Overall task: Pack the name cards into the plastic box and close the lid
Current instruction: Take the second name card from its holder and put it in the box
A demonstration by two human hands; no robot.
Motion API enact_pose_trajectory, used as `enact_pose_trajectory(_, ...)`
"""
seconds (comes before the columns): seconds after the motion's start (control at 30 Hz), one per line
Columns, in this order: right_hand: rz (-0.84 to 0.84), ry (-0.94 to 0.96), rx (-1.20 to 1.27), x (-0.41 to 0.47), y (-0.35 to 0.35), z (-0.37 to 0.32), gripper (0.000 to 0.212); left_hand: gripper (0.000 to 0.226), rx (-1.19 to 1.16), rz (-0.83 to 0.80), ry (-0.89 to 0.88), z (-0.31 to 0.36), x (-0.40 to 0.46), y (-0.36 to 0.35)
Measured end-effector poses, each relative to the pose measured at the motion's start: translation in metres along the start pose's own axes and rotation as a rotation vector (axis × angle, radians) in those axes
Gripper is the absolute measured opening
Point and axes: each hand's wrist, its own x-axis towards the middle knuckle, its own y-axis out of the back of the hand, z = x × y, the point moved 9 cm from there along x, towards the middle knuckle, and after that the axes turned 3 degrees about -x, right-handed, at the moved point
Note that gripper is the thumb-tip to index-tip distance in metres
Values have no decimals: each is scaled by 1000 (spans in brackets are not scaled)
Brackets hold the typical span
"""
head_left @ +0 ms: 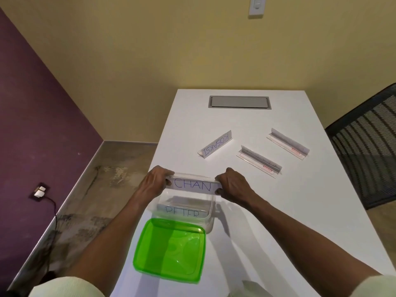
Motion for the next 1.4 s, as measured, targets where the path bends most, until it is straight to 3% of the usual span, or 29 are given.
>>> enact_pose_trajectory(0.4, -73, 26, -9, 35, -31, -33, 23, 33, 124, -30, 43, -48, 10, -3)
enact_pose_trajectory(0.63, -140, 72, -36, 45, -48, -39, 27, 33, 312, -96, -18, -43, 19, -17)
enact_pose_trajectory(0.73, -165, 74, -47, 46, -54, -42, 30, 22, 394, -136, -55, -35, 23, -24)
enact_pose_trajectory(0.83, -147, 76, -111, 47, -60, -45, 28, 14, 531, -175, -100, -27, 26, -33)
enact_pose_trajectory(0.97, -128, 128, -288, 51, -65, -54, 29, 18, 701, -250, -139, -21, 32, -49)
enact_pose_trajectory(1.4, -231, 131, -560, 63, -90, -63, 28, 28, 781, -253, -128, -38, 39, -82)
